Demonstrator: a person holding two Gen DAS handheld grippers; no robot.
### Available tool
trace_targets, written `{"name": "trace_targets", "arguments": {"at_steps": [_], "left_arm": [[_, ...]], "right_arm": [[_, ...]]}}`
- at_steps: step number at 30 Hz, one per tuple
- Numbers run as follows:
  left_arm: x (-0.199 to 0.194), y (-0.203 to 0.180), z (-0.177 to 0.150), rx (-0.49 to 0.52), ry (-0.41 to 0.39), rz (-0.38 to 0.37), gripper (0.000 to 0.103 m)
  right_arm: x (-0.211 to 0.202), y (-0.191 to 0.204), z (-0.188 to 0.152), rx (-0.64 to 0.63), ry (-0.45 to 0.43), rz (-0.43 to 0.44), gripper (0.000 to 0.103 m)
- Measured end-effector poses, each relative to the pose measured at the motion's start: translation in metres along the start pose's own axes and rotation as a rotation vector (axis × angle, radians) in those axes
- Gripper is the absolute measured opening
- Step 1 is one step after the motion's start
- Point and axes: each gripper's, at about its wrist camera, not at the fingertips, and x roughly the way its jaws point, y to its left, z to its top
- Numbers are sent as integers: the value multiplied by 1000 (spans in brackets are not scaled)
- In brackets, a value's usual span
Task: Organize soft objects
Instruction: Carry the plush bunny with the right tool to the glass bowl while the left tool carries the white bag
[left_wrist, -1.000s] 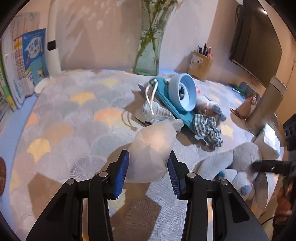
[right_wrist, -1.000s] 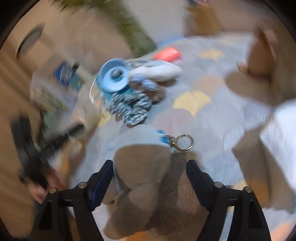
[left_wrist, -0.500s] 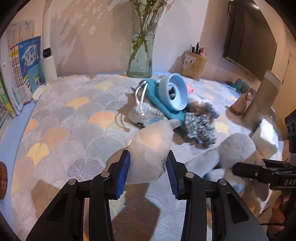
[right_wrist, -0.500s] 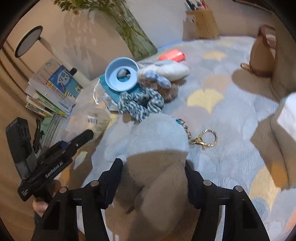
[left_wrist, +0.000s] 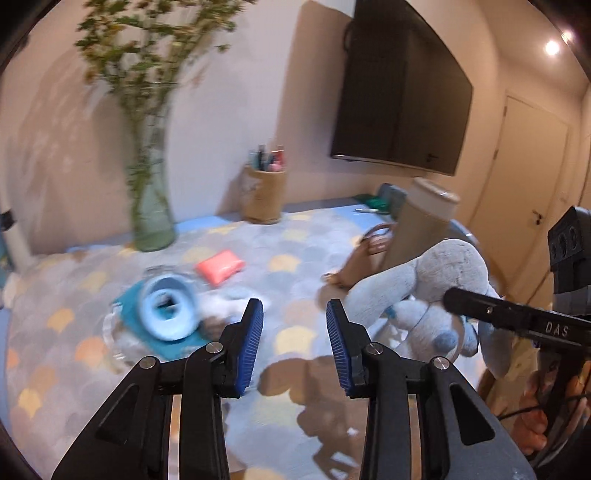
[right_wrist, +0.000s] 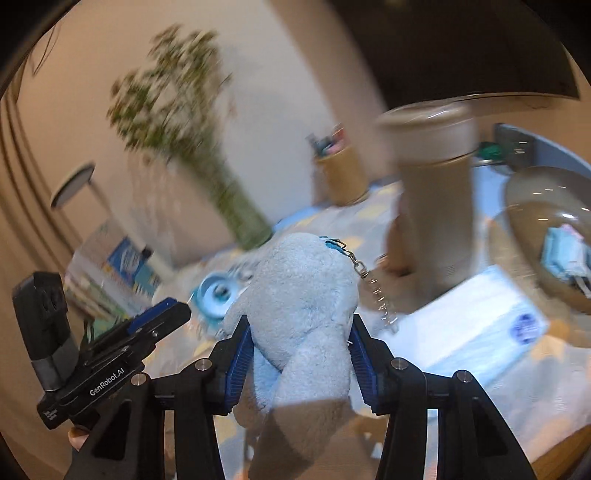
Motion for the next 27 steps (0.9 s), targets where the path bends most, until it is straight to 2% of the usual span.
{"name": "trace_targets", "arguments": {"at_steps": [2, 6, 7, 8, 9, 10, 14, 16, 17, 19, 23, 24, 27], "left_arm": [[5, -12, 7, 13, -1, -29, 33], [0, -15, 15, 56, 8, -20, 36], [-5, -7, 14, 51, 17, -8, 51], [-10, 4, 12, 33, 24, 15, 61], [-19, 23, 5, -12, 24, 56, 79], [-27, 36, -1, -45, 19, 79, 82], [-35, 85, -33, -172, 103, 133, 81], [-24, 98, -51, -226, 182, 98, 81], [-17, 99, -57, -232, 208, 98, 81], [1, 99, -69, -224, 251, 161, 81], [35, 93, -80, -191, 334, 236, 81], [41, 90, -83, -167, 337, 274, 79], [47, 87, -86, -136, 336, 298, 49]], "right_arm": [[-18, -18, 6, 30, -31, -18, 49], [-51, -53, 14, 80, -98, -82, 49], [-56, -62, 15, 93, -106, -93, 49], [-61, -68, 16, 104, -113, -99, 49], [-66, -75, 15, 115, -121, -103, 49], [-70, -81, 15, 123, -127, -107, 49], [-75, -96, 15, 138, -142, -111, 49], [-72, -101, 16, 151, -132, -96, 49], [-70, -103, 16, 157, -125, -88, 49], [-66, -103, 14, 166, -113, -74, 49], [-69, -99, 10, 152, -112, -81, 49], [-71, -98, 10, 152, -115, -81, 49], [-77, -100, 10, 155, -127, -85, 49]]}}
